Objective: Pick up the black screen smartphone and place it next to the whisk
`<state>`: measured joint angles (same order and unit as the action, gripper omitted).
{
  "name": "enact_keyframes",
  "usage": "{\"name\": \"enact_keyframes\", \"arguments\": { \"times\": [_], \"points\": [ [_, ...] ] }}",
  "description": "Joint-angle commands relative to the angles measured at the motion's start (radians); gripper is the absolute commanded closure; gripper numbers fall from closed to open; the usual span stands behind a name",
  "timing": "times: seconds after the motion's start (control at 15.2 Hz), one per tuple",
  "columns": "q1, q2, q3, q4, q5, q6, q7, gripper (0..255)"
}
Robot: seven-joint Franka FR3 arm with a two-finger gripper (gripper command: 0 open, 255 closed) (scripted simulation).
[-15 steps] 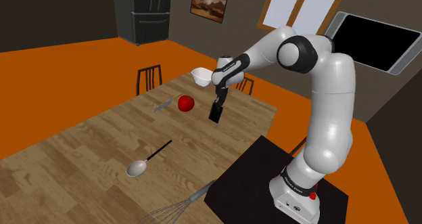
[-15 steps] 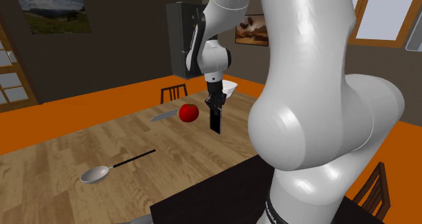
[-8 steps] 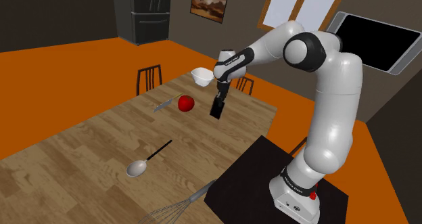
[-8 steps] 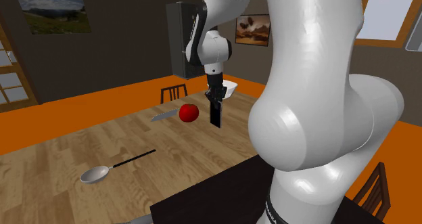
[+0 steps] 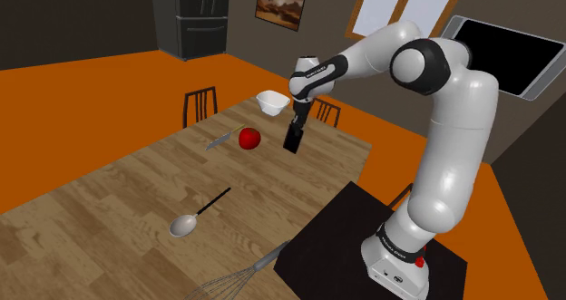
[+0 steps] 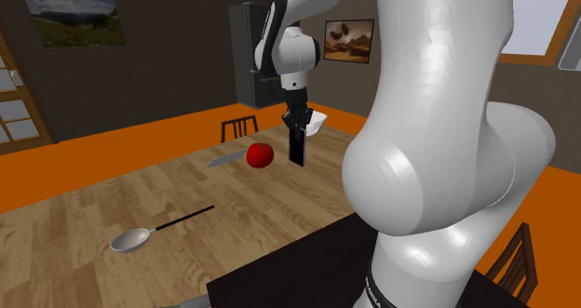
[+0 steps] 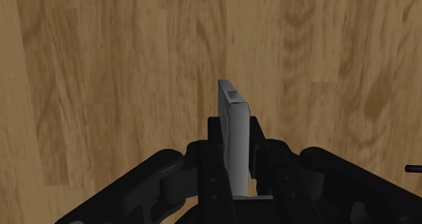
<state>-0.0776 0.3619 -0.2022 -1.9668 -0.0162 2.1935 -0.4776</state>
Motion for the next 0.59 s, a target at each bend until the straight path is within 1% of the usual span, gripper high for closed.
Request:
{"name": "enact_keyframes", "arguments": {
  "times": [0.0,0.53],
  "points": [
    [0.001,-0.019,-0.002,0.006,-0.003,-0.024,0.000,255],
    [0.005,-0.078,-0.007,0.038,-0.015,-0.116,0.001,255]
  ]
}}
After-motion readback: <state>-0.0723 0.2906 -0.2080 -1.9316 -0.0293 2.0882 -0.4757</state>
